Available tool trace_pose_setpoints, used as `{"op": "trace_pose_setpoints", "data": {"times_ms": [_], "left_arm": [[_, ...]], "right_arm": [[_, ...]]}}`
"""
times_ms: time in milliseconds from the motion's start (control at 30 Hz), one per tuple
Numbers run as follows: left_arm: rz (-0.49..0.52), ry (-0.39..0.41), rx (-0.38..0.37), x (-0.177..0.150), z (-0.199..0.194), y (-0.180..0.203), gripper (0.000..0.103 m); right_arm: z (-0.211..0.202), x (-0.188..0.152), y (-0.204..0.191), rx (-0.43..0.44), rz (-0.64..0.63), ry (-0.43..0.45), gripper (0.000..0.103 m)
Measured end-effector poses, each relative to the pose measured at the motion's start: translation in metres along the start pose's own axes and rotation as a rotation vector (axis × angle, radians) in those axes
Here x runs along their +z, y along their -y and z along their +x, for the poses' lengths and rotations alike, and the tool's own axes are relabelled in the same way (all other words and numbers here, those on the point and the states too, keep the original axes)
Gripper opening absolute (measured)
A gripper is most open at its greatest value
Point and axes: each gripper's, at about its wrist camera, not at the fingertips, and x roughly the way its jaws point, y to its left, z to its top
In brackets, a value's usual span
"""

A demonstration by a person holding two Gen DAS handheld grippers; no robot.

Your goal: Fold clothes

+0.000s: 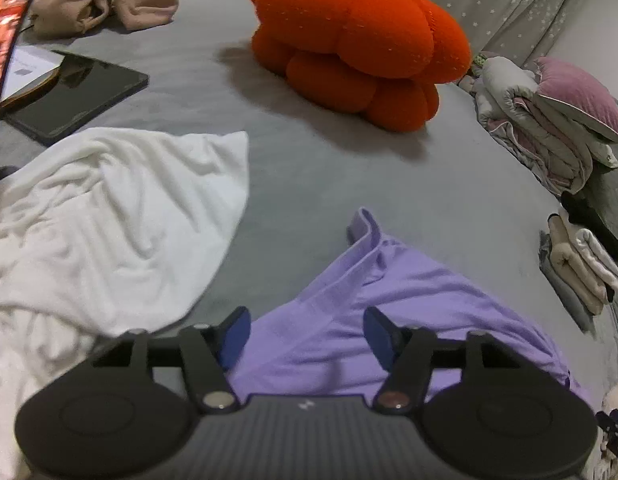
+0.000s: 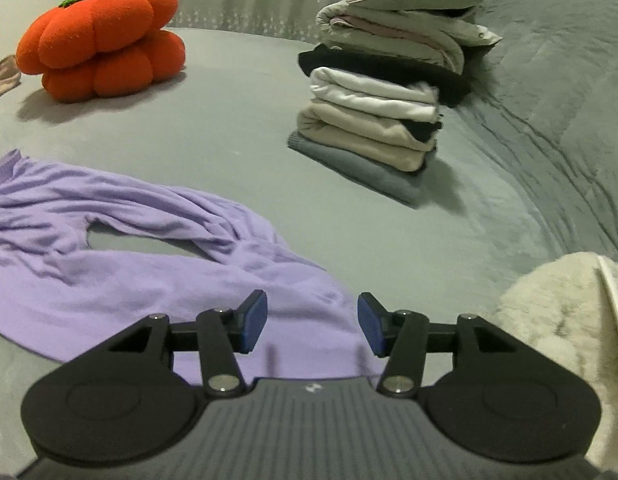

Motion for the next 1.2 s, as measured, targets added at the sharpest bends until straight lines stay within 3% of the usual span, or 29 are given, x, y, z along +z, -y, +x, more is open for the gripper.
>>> {"op": "trace_pose_setpoints", "data": {"times_ms": [300,767,933,1200], "left_arm": [[0.042,-0.001,0.004,0.005,0.026,0.042,0.091],[0.101,0.026,0.065,0.014,0.057,0.057,0.090],[0.119,0.053,0.064,0.019,0.068,0.060,0.080],[-0.004,0.090,0.058,0.029,0.082,0.044,0.045]], "right_arm": [[0.013,0.020,-0.029,0.056,0.051,0.001,0.071],[0.033,0.029,-0.048,0.094,0.109,-0.039,0.075],[0.043,0.029,-0.048,0.099,0.130,-0.061,0.075],[0.058,0.028,-0.040,0.081,0.125,-0.066,0.075]]}}
